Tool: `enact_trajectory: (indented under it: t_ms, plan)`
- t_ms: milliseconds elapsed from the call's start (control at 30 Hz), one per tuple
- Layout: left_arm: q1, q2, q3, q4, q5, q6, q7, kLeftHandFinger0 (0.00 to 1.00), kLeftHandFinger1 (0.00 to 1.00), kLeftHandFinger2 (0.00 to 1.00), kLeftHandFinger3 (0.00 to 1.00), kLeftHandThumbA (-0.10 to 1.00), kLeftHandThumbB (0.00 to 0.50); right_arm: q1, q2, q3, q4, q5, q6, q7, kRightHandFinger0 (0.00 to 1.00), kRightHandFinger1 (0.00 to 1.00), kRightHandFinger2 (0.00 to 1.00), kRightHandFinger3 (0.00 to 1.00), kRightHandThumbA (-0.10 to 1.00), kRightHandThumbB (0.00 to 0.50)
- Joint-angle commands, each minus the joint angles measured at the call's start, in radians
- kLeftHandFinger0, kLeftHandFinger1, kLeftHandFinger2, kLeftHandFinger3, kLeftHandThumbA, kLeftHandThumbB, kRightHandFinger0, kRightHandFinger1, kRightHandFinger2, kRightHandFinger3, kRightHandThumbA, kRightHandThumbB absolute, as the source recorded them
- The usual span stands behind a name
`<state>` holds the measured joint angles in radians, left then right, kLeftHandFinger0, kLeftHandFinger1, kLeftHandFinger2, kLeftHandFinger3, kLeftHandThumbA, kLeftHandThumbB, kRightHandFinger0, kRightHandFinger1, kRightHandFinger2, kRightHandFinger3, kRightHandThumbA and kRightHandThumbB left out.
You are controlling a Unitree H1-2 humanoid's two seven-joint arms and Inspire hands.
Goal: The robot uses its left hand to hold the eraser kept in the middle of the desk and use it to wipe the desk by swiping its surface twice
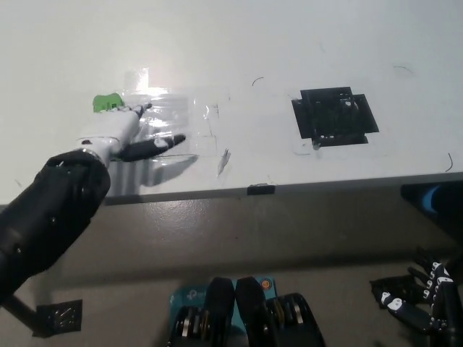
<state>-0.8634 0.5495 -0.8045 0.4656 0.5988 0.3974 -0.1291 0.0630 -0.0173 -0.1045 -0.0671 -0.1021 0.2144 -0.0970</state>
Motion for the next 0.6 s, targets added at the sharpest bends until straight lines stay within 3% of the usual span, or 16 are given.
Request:
enact_trajectory:
  t_ms: [0, 367, 567]
  plan:
    - [-0.315, 0.230, -0.236, 0.113, 0.602, -0.102, 0.027, 1.00, 1.00, 1.00, 1.00, 1.00, 0.439, 0.000, -0.005, -0.010, -0.087, 0.002, 0.014, -0.008, 0.75, 0.84, 0.89, 0.91, 1.00, 0.145]
    - [-0.341, 0.256, -0.261, 0.150, 0.590, -0.090, 0.099, 1.00, 1.00, 1.00, 1.00, 1.00, 0.446, 0.015, 0.000, -0.009, -0.099, 0.000, 0.015, -0.010, 0.73, 0.81, 0.88, 0.90, 1.00, 0.123]
    - [-0.295, 0.226, -0.232, 0.169, 0.562, -0.069, 0.140, 1.00, 1.00, 1.00, 1.00, 1.00, 0.439, 0.023, -0.002, -0.014, -0.098, -0.003, 0.005, -0.016, 0.70, 0.78, 0.86, 0.87, 1.00, 0.124]
